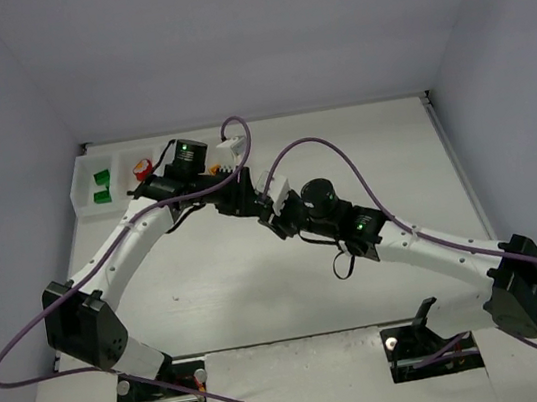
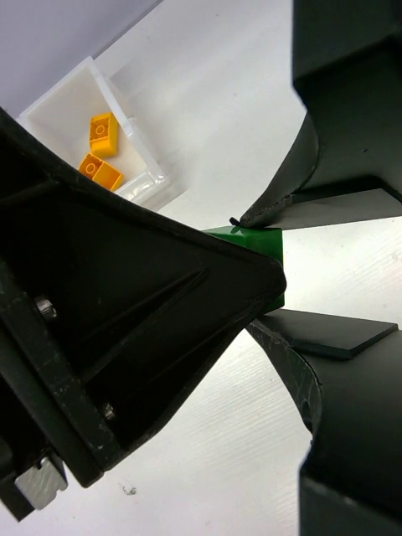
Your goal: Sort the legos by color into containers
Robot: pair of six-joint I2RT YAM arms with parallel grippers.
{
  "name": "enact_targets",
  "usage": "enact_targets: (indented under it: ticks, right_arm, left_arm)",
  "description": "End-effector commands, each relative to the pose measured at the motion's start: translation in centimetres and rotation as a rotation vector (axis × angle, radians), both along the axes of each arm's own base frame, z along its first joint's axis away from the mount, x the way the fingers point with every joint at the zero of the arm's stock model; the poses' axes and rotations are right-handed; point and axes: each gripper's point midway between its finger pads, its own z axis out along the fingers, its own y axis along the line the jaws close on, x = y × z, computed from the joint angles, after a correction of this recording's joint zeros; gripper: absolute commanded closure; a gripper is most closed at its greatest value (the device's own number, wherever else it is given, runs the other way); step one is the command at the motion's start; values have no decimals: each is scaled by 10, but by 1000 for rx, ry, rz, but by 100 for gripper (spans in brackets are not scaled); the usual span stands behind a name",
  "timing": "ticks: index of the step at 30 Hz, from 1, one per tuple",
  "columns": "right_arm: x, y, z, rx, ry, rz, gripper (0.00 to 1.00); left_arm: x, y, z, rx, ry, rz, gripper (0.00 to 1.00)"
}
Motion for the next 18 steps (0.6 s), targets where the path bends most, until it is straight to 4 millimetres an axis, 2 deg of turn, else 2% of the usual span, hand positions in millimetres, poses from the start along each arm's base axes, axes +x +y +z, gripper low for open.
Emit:
enact_targets:
  ticks: [1,2,4,5,8,12,13,15,17,18]
  right_arm:
    - [10,1,33,83,-71,-33,90]
    - [11,0,32,83,-69,-42,64]
    - [12,-2,29,73,-66,-54,40]
    - [15,-4,27,68,-65,-72,21]
    - [18,-9,19,50,-46,-102,5]
    - [24,-20,10,52,-5,-143,1]
    - [27,-25,8,65,15,-169,1]
    - [32,-32,7,83,42,-203,3]
    - [40,-44,6,106,69,-251,6]
    - [42,-47,4,130,107,-280,6]
  left_arm:
    - [-1,-8,19,-48,-51,-21,87]
    - [0,-7,18,-42,-53,-13,89]
    - [4,-3,16,-23,-60,15,91]
    - [7,0,15,-13,-67,23,91]
    - [22,17,11,40,-82,82,92]
    - [59,69,5,113,-92,265,93]
    - [83,105,2,182,-116,405,93]
    - [102,145,1,253,-140,544,93]
    - [127,208,5,352,-177,761,93]
    - [137,229,7,372,-193,835,93]
